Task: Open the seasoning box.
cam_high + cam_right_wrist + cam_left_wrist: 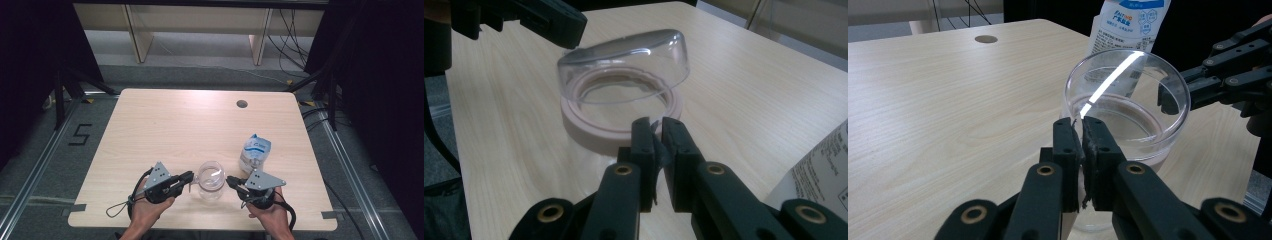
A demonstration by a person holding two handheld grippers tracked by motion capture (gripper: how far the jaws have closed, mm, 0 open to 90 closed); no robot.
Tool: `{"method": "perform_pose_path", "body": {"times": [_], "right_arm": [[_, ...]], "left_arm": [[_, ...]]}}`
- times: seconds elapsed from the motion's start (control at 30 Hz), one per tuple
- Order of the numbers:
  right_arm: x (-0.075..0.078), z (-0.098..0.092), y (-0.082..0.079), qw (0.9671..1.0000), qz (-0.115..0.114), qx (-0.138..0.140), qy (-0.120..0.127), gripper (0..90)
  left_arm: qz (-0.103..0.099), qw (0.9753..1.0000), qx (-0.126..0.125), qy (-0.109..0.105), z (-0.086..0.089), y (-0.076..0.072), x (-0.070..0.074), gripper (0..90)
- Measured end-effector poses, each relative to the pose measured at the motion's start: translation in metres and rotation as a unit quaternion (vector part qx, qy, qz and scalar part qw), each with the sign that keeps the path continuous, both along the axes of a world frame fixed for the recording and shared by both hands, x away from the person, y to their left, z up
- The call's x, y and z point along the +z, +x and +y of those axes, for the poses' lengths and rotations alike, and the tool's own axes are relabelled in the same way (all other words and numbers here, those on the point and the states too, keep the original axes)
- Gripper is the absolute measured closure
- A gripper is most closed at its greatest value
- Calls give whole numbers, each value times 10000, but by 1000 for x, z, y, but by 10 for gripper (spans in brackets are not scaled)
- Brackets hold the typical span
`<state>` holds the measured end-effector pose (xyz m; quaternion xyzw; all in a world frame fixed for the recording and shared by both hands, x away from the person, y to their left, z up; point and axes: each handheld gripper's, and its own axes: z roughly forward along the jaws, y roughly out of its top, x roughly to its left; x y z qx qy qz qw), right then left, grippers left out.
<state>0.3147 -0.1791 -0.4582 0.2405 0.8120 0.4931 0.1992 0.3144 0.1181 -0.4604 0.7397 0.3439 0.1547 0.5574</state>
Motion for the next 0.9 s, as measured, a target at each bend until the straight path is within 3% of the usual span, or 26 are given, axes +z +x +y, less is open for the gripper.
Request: {"method": "perform_pose_path", "body": {"times": [0.2,0.23,0.27,0.4,0.47,0.53,0.57,0.6,0.67,0.73,0.87,0.9], "right_arm": [[4,7,-2,9999,-25,146,-54,856],[4,9,-2,9998,-127,141,-40,857],[6,9,-3,9999,7,100,-39,859],[9,12,-3,9998,-90,182,-58,866],[9,15,-4,9999,-37,122,34,868],[12,17,-2,9994,-197,265,-82,869],[12,19,-4,9997,-83,216,-17,869],[12,20,-4,9997,-139,221,-25,870],[13,23,-5,9996,-130,239,-10,871],[15,24,-6,9997,-96,212,-5,871],[16,28,-5,9994,-164,289,28,871],[16,29,-6,9995,-152,288,35,871]], "left_arm": [[40,10000,-4,-22,2,1,0,828],[57,10000,-34,-35,3,2,0,812],[132,9999,11,-101,3,2,-1,794],[185,9994,-81,-269,8,0,0,671],[94,9997,-166,-127,11,-2,1,614],[116,9998,-132,-78,13,-6,0,522],[159,9998,-93,-9,14,-9,-1,481],[122,9999,-92,69,15,-10,-2,433],[239,9995,-35,210,20,-14,-5,373],[366,9990,80,230,23,-19,-9,334],[438,9988,143,172,30,-23,-17,300],[421,9986,121,289,31,-24,-18,297]]}}
